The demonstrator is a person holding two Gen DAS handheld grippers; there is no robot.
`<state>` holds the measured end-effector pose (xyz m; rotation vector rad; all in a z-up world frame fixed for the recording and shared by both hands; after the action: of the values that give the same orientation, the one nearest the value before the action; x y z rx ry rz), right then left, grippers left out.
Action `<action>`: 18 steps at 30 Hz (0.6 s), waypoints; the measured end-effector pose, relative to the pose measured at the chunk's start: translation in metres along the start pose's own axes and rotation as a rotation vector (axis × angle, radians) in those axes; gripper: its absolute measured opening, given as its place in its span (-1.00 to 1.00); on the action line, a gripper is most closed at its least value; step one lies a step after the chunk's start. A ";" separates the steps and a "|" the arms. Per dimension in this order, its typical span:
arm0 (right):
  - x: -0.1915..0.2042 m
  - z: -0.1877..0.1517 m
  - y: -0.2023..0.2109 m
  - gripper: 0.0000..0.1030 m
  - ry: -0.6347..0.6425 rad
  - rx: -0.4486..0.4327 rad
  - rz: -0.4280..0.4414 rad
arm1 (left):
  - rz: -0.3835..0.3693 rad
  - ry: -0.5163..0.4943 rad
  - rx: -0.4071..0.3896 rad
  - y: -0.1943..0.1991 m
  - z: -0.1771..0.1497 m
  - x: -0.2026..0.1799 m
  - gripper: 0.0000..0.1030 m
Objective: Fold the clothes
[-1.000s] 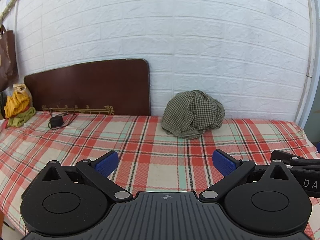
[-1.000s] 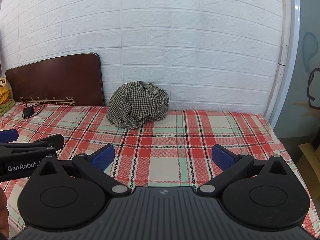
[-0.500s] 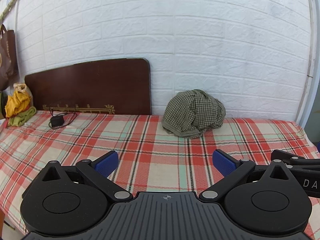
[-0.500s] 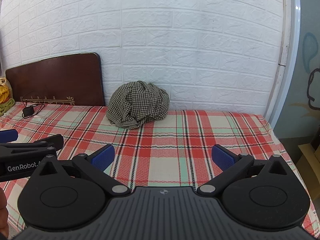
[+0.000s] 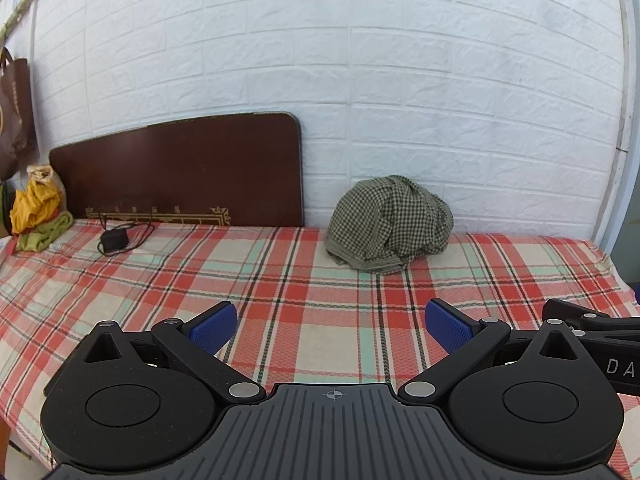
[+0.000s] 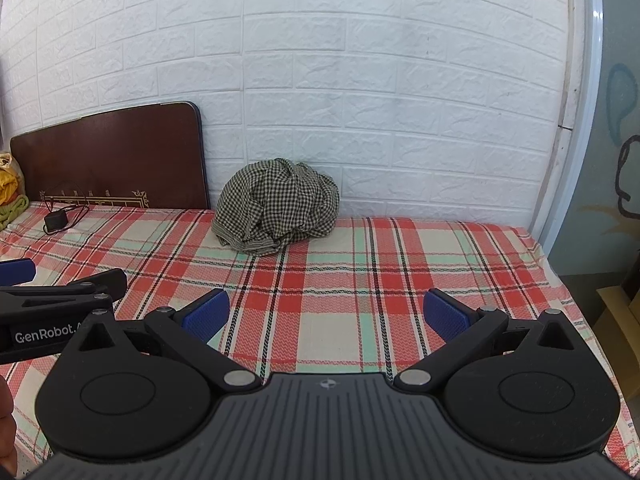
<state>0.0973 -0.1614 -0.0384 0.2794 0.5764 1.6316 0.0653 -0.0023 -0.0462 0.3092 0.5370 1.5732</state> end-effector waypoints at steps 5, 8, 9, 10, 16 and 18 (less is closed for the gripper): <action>0.000 0.001 -0.001 0.99 0.001 0.002 0.000 | 0.000 0.000 0.003 -0.001 -0.001 -0.001 1.00; 0.001 0.001 -0.002 0.99 0.001 0.003 0.000 | 0.001 -0.001 0.004 -0.002 -0.001 -0.002 1.00; 0.001 0.001 -0.002 0.99 0.001 0.004 0.001 | 0.001 -0.001 0.005 -0.002 -0.001 -0.002 1.00; 0.001 0.001 -0.003 0.99 0.001 0.005 0.001 | 0.001 -0.001 0.006 -0.002 -0.001 -0.002 1.00; -0.001 0.002 -0.006 0.99 -0.003 0.010 0.000 | -0.001 -0.007 0.014 -0.005 -0.003 -0.004 1.00; -0.001 0.002 -0.007 0.99 -0.004 0.011 0.001 | -0.001 -0.009 0.017 -0.007 -0.003 -0.004 1.00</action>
<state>0.1047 -0.1618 -0.0405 0.2911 0.5827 1.6289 0.0700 -0.0068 -0.0514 0.3289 0.5436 1.5664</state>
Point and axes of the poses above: each gripper's, at about its wrist camera, not at the fingertips, and y roughly against the way its jaws point, x to its left, z to its top, the point moved 8 cm from there along -y, roughly the way its jaws point, and after that the axes turned 10 degrees about y, right-handed, at the moved point
